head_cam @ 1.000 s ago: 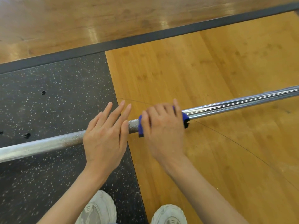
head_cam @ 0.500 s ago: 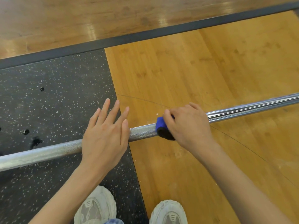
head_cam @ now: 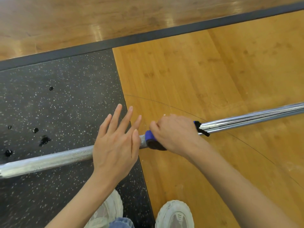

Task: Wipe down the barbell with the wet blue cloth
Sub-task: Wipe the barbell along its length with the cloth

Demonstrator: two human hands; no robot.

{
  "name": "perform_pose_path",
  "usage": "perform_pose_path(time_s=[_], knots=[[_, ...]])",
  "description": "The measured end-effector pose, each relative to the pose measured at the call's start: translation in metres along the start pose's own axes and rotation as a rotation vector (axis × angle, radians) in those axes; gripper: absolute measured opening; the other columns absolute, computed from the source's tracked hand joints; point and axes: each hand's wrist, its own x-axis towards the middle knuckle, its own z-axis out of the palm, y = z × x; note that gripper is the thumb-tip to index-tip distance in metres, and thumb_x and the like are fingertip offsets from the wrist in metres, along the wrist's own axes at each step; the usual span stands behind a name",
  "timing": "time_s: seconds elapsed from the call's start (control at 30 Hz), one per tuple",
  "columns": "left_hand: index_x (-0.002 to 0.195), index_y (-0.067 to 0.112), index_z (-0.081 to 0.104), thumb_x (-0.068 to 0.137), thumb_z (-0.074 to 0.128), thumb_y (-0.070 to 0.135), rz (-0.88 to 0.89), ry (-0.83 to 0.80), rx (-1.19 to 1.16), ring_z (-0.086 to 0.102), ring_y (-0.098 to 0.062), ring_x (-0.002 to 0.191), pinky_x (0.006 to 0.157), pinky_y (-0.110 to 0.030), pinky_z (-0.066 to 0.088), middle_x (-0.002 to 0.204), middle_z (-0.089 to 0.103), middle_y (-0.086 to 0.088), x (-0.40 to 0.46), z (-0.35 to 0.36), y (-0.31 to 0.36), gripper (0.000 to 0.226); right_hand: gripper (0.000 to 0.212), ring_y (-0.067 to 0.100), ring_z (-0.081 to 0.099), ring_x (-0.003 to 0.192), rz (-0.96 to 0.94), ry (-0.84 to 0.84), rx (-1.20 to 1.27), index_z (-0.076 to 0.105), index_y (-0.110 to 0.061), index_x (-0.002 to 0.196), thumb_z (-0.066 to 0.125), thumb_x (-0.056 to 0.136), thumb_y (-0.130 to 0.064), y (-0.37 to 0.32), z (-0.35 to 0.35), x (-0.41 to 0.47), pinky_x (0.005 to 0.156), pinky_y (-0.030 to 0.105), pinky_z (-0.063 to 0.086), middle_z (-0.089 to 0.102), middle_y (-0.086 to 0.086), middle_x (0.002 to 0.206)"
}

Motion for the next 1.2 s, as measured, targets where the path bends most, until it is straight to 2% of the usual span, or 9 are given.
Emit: perform_pose_path(time_s=[0.13,0.3,0.47,0.57,0.67,0.77,0.87,1.03,1.2], knots=[[0.136,0.013,0.063,0.109,0.014,0.029,-0.003,0.006,-0.012,0.034,-0.033,0.149,0.118,-0.046,0.028,0.149,0.053,-0.011,-0.004,0.0,0.003,0.059,0.021,0.025,0.032,0.06,0.114,-0.039,-0.129,0.031,-0.016,0.084,0.032,0.105,-0.016,0.024,-0.004,-0.013,0.05,0.032,0.017,0.03,0.0,0.069],[0.136,0.013,0.064,0.108,0.014,0.029,0.001,-0.003,-0.024,0.033,-0.032,0.149,0.118,-0.046,0.028,0.149,0.053,-0.01,-0.011,0.0,0.004,0.059,0.018,0.019,0.033,0.057,-0.023,0.007,-0.047,0.042,-0.013,0.088,0.035,0.104,-0.019,-0.009,0.001,-0.011,0.051,0.032,0.021,0.041,0.0,0.071],[0.136,0.014,0.064,0.107,0.018,0.028,-0.013,-0.001,-0.029,0.035,-0.033,0.149,0.116,-0.047,0.031,0.148,0.054,-0.009,-0.014,0.001,0.008,0.055,0.013,0.032,0.041,0.073,0.328,0.089,0.134,0.034,-0.018,0.09,0.03,0.102,-0.014,0.038,0.005,-0.032,0.069,0.035,0.028,0.052,0.006,0.08],[0.136,0.015,0.064,0.107,0.021,0.027,-0.001,0.015,-0.026,0.034,-0.033,0.149,0.116,-0.046,0.03,0.148,0.053,-0.009,-0.014,0.001,0.008,0.053,0.039,0.028,0.049,0.066,0.251,0.234,0.112,0.041,-0.021,0.066,0.034,0.104,-0.03,0.0,0.024,-0.021,0.076,0.037,0.037,0.061,0.006,0.067],[0.141,0.015,0.059,0.109,0.021,0.029,0.068,0.05,-0.015,0.029,-0.032,0.151,0.12,-0.046,0.024,0.154,0.047,-0.009,-0.018,-0.001,0.005,0.052,0.046,0.021,0.051,0.059,0.167,0.55,0.179,0.053,-0.021,0.062,0.037,0.102,-0.037,-0.008,0.049,-0.021,0.085,0.038,0.048,0.061,-0.002,0.06],[0.148,0.015,0.051,0.11,0.02,0.03,0.125,0.098,-0.024,0.026,-0.03,0.153,0.123,-0.044,0.018,0.158,0.042,-0.006,-0.026,0.002,0.007,0.051,0.038,0.02,0.061,0.089,0.181,0.775,0.243,0.07,-0.017,0.087,0.039,0.105,-0.032,0.012,0.07,-0.039,0.114,0.043,0.035,0.07,-0.003,0.088],[0.147,0.019,0.052,0.111,0.021,0.03,0.135,0.127,-0.021,0.035,-0.029,0.149,0.117,-0.044,0.028,0.154,0.048,-0.001,-0.026,0.008,0.008,0.049,0.039,0.023,0.058,0.121,0.185,0.848,0.284,0.072,-0.016,0.117,0.035,0.108,-0.029,-0.008,0.084,-0.037,0.119,0.046,0.026,0.068,-0.002,0.123],[0.14,0.021,0.062,0.111,0.024,0.03,0.104,0.122,-0.071,0.046,-0.025,0.142,0.107,-0.041,0.042,0.146,0.056,0.003,-0.013,0.009,0.006,0.048,0.041,0.027,0.05,0.133,0.017,0.897,0.134,0.069,-0.016,0.127,0.036,0.11,-0.033,0.013,0.094,-0.027,0.122,0.046,0.02,0.064,0.004,0.136],[0.132,0.021,0.068,0.112,0.025,0.032,0.077,0.089,-0.129,0.054,-0.022,0.135,0.101,-0.041,0.049,0.137,0.064,0.002,0.004,0.009,-0.002,0.049,0.042,0.028,0.042,0.141,0.188,0.975,0.307,0.066,-0.016,0.13,0.032,0.11,-0.03,-0.013,0.091,-0.009,0.123,0.051,0.014,0.058,0.004,0.143]])
